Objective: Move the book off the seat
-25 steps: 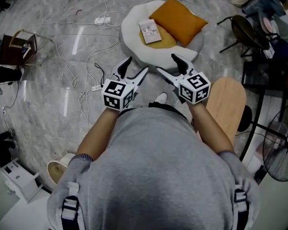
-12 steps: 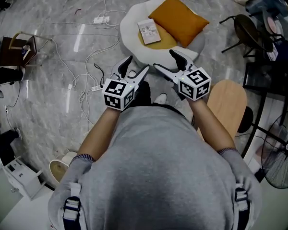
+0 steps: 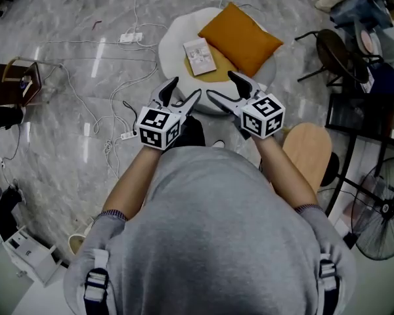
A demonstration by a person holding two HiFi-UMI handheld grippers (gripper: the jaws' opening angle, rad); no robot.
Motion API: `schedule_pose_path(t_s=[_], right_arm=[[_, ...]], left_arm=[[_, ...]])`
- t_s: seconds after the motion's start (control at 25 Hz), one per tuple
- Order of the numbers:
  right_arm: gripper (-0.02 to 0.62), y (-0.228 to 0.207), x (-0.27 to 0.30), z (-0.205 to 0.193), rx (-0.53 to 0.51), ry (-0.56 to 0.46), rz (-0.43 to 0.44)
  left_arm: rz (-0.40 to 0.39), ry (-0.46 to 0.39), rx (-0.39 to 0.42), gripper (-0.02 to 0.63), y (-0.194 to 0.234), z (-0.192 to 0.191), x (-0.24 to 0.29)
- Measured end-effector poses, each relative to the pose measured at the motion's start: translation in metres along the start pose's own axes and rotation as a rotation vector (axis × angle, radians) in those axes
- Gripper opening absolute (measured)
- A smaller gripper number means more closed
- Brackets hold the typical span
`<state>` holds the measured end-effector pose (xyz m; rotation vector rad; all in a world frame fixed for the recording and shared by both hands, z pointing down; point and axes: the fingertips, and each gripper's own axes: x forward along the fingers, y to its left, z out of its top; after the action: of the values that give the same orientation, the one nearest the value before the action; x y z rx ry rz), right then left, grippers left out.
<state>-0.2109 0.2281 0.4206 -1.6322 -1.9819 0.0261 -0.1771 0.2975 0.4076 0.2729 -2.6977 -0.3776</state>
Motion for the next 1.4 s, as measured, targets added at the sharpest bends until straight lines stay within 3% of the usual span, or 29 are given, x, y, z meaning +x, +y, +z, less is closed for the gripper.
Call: schedule_pose_path(t_s=[0.28, 0.8, 1.0, 1.2, 1.4], right_arm=[[0.399, -0.031, 0.065, 0.027, 0.015, 0.044, -0.023], [0.399, -0.096, 0.144, 0.039, 0.046, 0.128, -0.088], [0.394, -0.143, 0.168, 0.021, 0.056, 0.175, -0.065], [0.394, -0.191, 0.190, -0.009, 0.067, 0.242, -0.034], [0.393, -0.235, 0.212, -0.047, 0.088, 0.306, -0.006]], left_arm=[[-0.020, 0.015, -0.013, 0.318, 0.068, 0.024, 0.034], [-0.050, 0.097, -0.065, 0.318, 0.159, 0.025, 0.101], [-0.007, 0.127, -0.105, 0.317, 0.185, 0.006, 0.141], [0.058, 0.183, -0.059, 0.316, 0.203, -0.029, 0.180], [0.080, 0.204, -0.108, 0.316, 0.217, -0.058, 0.221]])
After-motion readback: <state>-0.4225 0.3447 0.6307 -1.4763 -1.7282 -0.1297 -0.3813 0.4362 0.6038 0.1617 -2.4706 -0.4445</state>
